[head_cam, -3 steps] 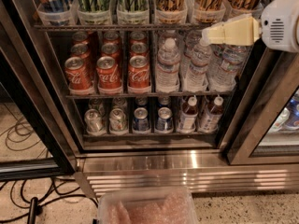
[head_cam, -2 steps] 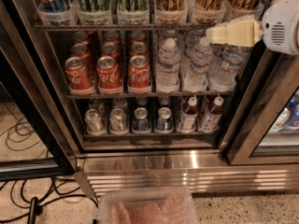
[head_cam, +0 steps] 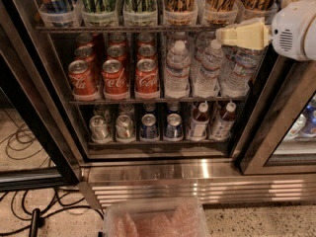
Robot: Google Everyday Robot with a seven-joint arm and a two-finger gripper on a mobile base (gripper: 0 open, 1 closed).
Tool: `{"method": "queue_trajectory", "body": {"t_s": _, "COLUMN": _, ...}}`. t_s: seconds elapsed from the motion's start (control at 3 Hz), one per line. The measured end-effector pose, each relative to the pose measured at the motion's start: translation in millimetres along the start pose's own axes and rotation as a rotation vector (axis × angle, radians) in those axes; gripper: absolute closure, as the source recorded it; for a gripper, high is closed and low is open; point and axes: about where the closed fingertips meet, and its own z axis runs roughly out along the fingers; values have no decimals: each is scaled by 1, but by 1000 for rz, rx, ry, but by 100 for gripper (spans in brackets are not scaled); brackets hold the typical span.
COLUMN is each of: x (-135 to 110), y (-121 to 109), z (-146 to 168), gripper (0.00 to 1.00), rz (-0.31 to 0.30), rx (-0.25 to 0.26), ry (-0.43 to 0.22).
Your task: Pick orange can from top shelf of fridge
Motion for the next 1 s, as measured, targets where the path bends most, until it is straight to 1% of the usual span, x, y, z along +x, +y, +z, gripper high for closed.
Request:
{"method": "queue_trajectory", "body": {"t_s": 0.33, "x": -5, "y": -4, "z": 5, "gripper": 17, "rz": -8, "rx": 21, "ry": -40}}
{"method": "queue_trajectory", "body": {"t_s": 0.67, "x": -8, "y": -10, "z": 5, "gripper": 19, "rz": 1, "rx": 69, "ry": -69}}
{"method": "queue_trajectory", "body": {"t_s": 1.0, "x": -9, "y": -13, "z": 3, "gripper": 20, "rz": 16, "rx": 111, "ry": -83}}
